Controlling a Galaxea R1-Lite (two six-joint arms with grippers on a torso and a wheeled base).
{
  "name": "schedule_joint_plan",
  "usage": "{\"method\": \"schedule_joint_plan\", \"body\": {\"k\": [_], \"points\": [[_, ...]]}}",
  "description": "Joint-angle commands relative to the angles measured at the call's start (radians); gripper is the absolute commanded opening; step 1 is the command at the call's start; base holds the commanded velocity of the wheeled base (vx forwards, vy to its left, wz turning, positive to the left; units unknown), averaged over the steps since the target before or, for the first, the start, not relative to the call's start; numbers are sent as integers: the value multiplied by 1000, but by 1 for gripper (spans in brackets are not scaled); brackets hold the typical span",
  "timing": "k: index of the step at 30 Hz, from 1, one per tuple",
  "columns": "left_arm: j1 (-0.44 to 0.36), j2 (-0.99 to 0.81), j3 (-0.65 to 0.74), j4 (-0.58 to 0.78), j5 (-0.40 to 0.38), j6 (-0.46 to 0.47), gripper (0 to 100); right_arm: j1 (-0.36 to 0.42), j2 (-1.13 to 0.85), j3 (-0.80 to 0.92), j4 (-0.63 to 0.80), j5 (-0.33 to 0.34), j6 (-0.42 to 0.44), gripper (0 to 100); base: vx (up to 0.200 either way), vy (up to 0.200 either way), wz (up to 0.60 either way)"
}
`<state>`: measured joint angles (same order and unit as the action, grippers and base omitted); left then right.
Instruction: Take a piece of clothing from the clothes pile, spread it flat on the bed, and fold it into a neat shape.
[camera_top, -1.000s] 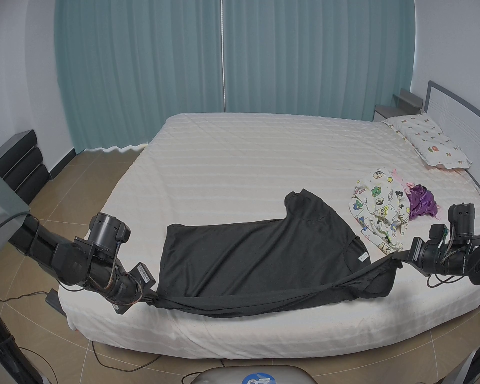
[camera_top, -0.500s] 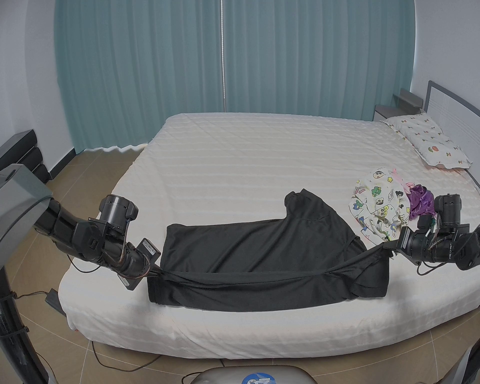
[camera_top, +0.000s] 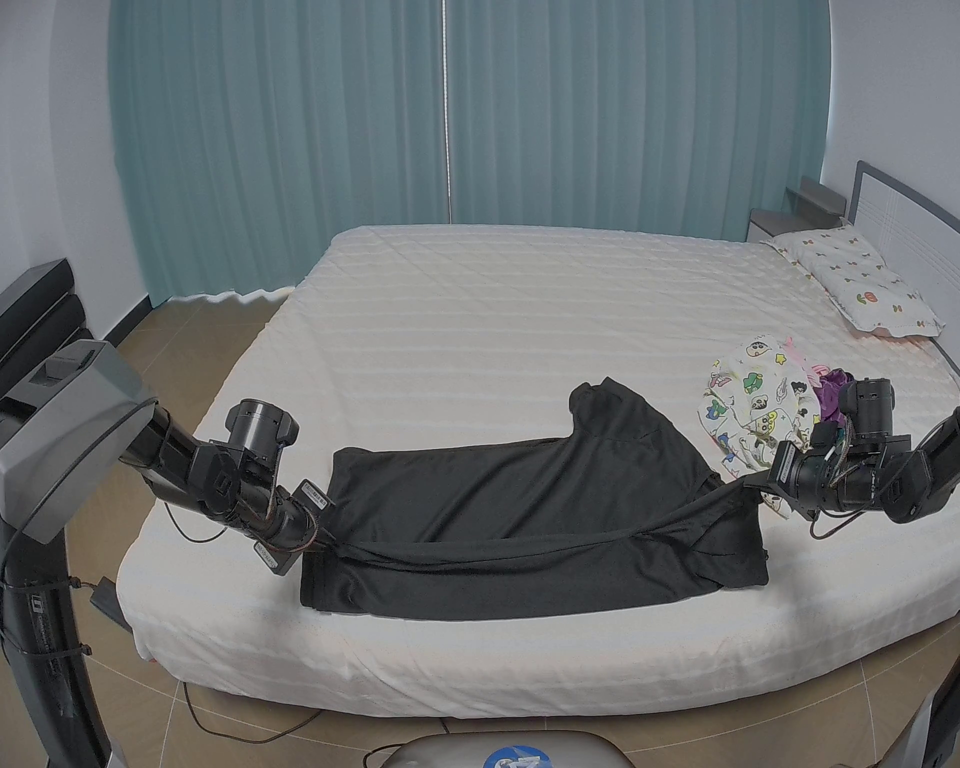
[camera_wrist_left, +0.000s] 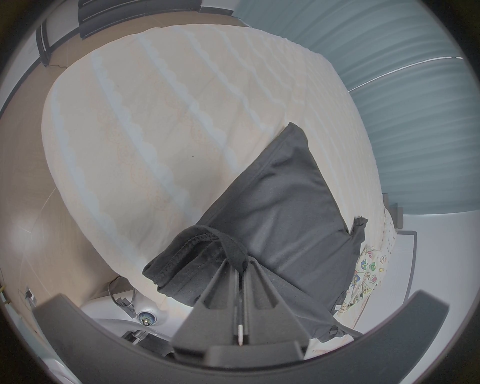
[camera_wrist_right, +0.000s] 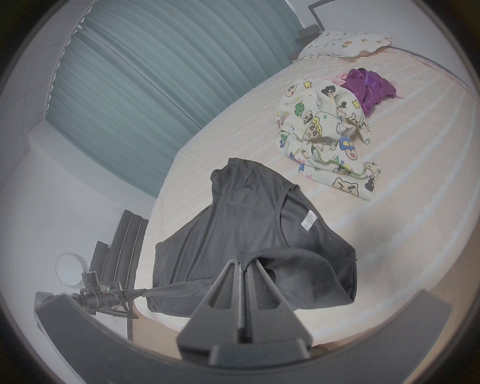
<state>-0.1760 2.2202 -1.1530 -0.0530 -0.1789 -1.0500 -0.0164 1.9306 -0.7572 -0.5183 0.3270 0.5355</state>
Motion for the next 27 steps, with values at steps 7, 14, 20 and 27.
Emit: {"method": "schedule_joint_plan", "body": {"k": [7, 14, 20, 27], "points": [[-5, 24, -24, 39, 9, 2, 0, -10, 11, 95, 50, -2, -12, 0, 0, 0, 0], [-7, 26, -24, 39, 9, 4, 0, -19, 80, 105, 84, -3, -46, 0, 0, 0, 0], [-7, 24, -22, 39, 9, 5, 0, -28, 145, 91, 67, -16, -57, 100, 0, 0, 0], [-7, 24, -21, 39, 9, 4, 0, -89, 103, 72, 44, 26, -52, 100, 0, 0, 0]]}}
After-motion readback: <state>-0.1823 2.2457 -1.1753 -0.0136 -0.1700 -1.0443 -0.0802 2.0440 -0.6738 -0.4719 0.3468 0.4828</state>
